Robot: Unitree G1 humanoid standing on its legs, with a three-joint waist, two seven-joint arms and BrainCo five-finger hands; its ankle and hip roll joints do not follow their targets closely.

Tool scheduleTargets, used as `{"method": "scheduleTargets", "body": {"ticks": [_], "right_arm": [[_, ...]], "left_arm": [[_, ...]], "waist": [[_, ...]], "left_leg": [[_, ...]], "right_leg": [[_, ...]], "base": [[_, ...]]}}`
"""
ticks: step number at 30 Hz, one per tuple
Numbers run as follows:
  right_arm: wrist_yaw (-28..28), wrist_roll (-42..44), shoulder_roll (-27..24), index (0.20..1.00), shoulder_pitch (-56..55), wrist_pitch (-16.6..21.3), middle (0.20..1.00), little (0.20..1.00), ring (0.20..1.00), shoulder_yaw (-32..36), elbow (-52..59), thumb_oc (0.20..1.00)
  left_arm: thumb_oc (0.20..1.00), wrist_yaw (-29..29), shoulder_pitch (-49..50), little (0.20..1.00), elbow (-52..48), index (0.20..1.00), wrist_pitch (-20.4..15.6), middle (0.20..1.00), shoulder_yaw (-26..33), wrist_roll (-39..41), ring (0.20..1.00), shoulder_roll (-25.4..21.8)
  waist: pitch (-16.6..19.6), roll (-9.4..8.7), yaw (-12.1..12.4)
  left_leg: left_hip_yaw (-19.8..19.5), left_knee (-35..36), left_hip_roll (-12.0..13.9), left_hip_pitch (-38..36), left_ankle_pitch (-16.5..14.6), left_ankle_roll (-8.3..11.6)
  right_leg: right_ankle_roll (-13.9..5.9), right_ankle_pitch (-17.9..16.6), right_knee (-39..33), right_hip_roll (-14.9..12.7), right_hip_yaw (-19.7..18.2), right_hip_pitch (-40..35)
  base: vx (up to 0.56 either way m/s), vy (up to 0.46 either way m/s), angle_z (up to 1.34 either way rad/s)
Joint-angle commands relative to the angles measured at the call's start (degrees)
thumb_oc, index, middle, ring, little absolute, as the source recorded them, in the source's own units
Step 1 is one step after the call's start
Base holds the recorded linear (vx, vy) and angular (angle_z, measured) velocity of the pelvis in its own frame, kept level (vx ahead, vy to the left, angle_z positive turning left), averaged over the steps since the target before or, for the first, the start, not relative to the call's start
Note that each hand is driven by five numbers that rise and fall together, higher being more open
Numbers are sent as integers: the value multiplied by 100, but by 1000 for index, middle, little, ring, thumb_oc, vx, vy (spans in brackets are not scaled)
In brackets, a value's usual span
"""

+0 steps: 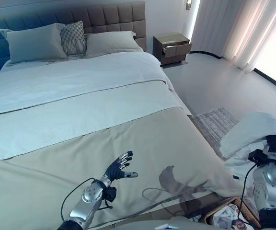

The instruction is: Pick up clothes into the bucket

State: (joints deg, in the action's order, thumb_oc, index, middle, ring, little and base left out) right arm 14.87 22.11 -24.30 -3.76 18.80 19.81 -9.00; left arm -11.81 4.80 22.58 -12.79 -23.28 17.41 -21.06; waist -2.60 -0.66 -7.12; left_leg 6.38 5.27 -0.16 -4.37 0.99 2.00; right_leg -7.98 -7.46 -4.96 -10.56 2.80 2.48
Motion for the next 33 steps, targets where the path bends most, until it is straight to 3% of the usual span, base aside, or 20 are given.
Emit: {"method": "scheduleTargets", "body": {"ticks": [1, 3, 4, 5, 6, 7, 8, 9, 11, 15, 19, 21, 22, 23, 24, 27, 28, 29, 31, 33], "right_arm": [[-178, -32, -170, 200, 306, 284, 200, 200, 200, 261, 487, 200], [-146, -178, -66, 200, 330, 248, 200, 200, 200, 153, 451, 200], [-106, -218, -2, 200, 347, 227, 200, 200, 200, 111, 422, 200], [-46, -207, 120, 200, 405, 214, 200, 200, 200, 4, 328, 200], [-43, -209, 120, 200, 419, 216, 200, 200, 200, 5, 324, 200], [2, -301, 177, 200, 484, 173, 200, 200, 200, -117, 272, 200], [4, -404, 167, 200, 499, 136, 200, 200, 200, -152, 259, 200], [10, -414, 169, 200, 501, 133, 200, 200, 200, -158, 260, 200], [-16, -445, 122, 200, 580, 40, 200, 200, 200, -244, 143, 200], [-31, -399, 86, 200, 695, 7, 200, 200, 200, -377, 89, 200], [-52, -348, 36, 200, 951, -49, 200, 200, 200, -719, 3, 200], [-64, -365, 38, 200, 1030, -84, 200, 200, 200, -827, 0, 200], [-84, -322, 78, 200, 1190, -95, 200, 200, 200, -997, 6, 200], [-84, -319, 77, 200, 1195, -96, 200, 200, 200, -1002, 3, 200], [-118, -305, 124, 200, 1187, -108, 200, 200, 200, -1111, -5, 200], [-130, -322, 118, 200, 1201, -127, 200, 200, 200, -1182, 22, 200], [-122, -366, 91, 200, 1258, -141, 200, 200, 200, -1281, -3, 200], [-107, -404, 78, 200, 1274, -150, 200, 200, 200, -1338, -29, 200], [-180, -379, 77, 200, 1238, -153, 200, 200, 200, -1407, -19, 200], [-215, -414, 3, 200, 1268, -138, 200, 200, 200, -1514, -96, 200]], "left_arm": [[1000, -81, -57, 1000, -330, 1000, -218, 1000, 514, 551, 1000, -72], [1000, -3, -70, 1000, -538, 1000, -258, 1000, 687, 666, 1000, -93], [1000, 34, -112, 1000, -701, 1000, -272, 1000, 788, 745, 1000, -118], [1000, 75, -254, 1000, -795, 1000, -318, 1000, 918, 864, 1000, -134], [1000, 75, -266, 1000, -794, 1000, -317, 1000, 923, 867, 1000, -135], [1000, 182, -390, 1000, -740, 1000, -370, 1000, 1041, 935, 1000, -112], [1000, 203, -423, 1000, -710, 1000, -379, 1000, 1094, 973, 1000, -100], [1000, 201, -422, 1000, -704, 1000, -381, 1000, 1096, 976, 1000, -99], [1000, 197, -427, 1000, -727, 1000, -406, 1000, 1130, 1020, 1000, -176], [1000, 214, -339, 1000, -722, 1000, -439, 1000, 1120, 957, 1000, -286], [1000, 249, -259, 1000, -710, 1000, -477, 1000, 1157, 1043, 1000, -347], [1000, 263, -234, 1000, -719, 1000, -502, 1000, 1199, 1083, 1000, -333], [1000, 281, -170, 1000, -800, 1000, -498, 1000, 1260, 1167, 1000, -308], [1000, 279, -165, 1000, -807, 1000, -493, 1000, 1267, 1170, 1000, -310], [1000, 313, -171, 1000, -802, 1000, -526, 1000, 1340, 1226, 1000, -292], [1000, 361, -208, 1000, -798, 1000, -530, 1000, 1358, 1270, 1000, -260], [1000, 417, -229, 1000, -797, 1000, -538, 1000, 1388, 1344, 1000, -187], [1000, 439, -248, 1000, -797, 1000, -534, 1000, 1400, 1384, 1000, -140], [1000, 439, -230, 1000, -843, 1000, -532, 1000, 1452, 1425, 1000, -65], [1000, 428, -203, 1000, -1034, 1000, -550, 1000, 1458, 1534, 1000, -35]], "waist": [[-109, -234, -58], [-290, -202, 26], [-397, -155, 110], [-496, -16, 266], [-504, -20, 254], [-476, 61, 355], [-459, 44, 390], [-467, 32, 387], [-321, -102, 532], [-131, -288, 670], [-13, -435, 905], [-14, -453, 984], [-47, -446, 1116], [-50, -443, 1120], [-104, -433, 1172], [-154, -379, 1180], [-226, -290, 1221], [-272, -233, 1243], [-373, -173, 1259], [-592, -176, 1517]], "left_leg": [[-15, -690, -153, 324, -465, -313], [111, -716, -109, 313, -504, -340], [199, -767, -52, 387, -459, -357], [377, -865, 81, 524, -398, -388], [369, -872, 78, 544, -377, -390], [598, -925, 225, 668, -318, -404], [683, -962, 266, 709, -323, -386], [683, -982, 253, 696, -358, -382], [912, -1067, 383, 872, -383, -260], [1167, -1082, 408, 1070, -307, -207], [1487, -1426, 762, 1426, -240, -8], [1580, -1512, 968, 1532, -127, 107], [1688, -1483, 1199, 1558, 36, 207], [1692, -1474, 1212, 1549, 47, 221], [1633, -1430, 1400, 1539, 263, 342], [1568, -1421, 1549, 1549, 398, 435], [1374, -1289, 1676, 1509, 613, 532], [1335, -1217, 1759, 1524, 814, 489], [1010, -1303, 1913, 1563, 885, 558], [-245, -1710, 1586, 1727, 772, 572]], "right_leg": [[-481, 177, 847, -573, 14, -132], [-504, 192, 1167, -564, 229, 27], [-469, 258, 1535, -652, 530, 83], [-273, 494, 2314, -933, 1157, -52], [-262, 490, 2327, -939, 1167, -36], [-128, 484, 2850, -1234, 1623, -208], [-128, 448, 2968, -1384, 1757, -283], [-149, 475, 3000, -1404, 1744, -289], [-397, -16, 2979, -1806, 2043, -697], [-647, -626, 2412, -1992, 2231, -1001], [-702, -681, 1388, -1810, 2314, -1162], [-702, -408, 1122, -1655, 2379, -1193], [-702, 52, 970, -1485, 2523, -1170], [-702, 70, 979, -1475, 2514, -1167], [-598, 602, 899, -1214, 2411, -1168], [-512, 782, 934, -1077, 2412, -1163], [-337, 1183, 939, -821, 2313, -1174], [-219, 1199, 912, -658, 2318, -1145], [-64, 1364, 841, -350, 2282, -1220], [48, 1401, 850, -290, 2152, -1211]], "base": [[-105, 44, -20], [-181, 47, -28], [-350, 110, -48], [-279, 98, -51], [-288, 96, -76], [-169, -3, -65], [-147, 0, -58], [-90, -147, -31], [-83, -165, -38], [-82, -138, -52], [-110, -263, -88], [-163, -295, -85], [-144, -254, -59], [-106, -379, -81], [-16, -244, -69], [-47, -245, -33], [-107, -288, -11], [-126, -402, -8], [-85, -310, 2], [-64, -232, -3]]}}
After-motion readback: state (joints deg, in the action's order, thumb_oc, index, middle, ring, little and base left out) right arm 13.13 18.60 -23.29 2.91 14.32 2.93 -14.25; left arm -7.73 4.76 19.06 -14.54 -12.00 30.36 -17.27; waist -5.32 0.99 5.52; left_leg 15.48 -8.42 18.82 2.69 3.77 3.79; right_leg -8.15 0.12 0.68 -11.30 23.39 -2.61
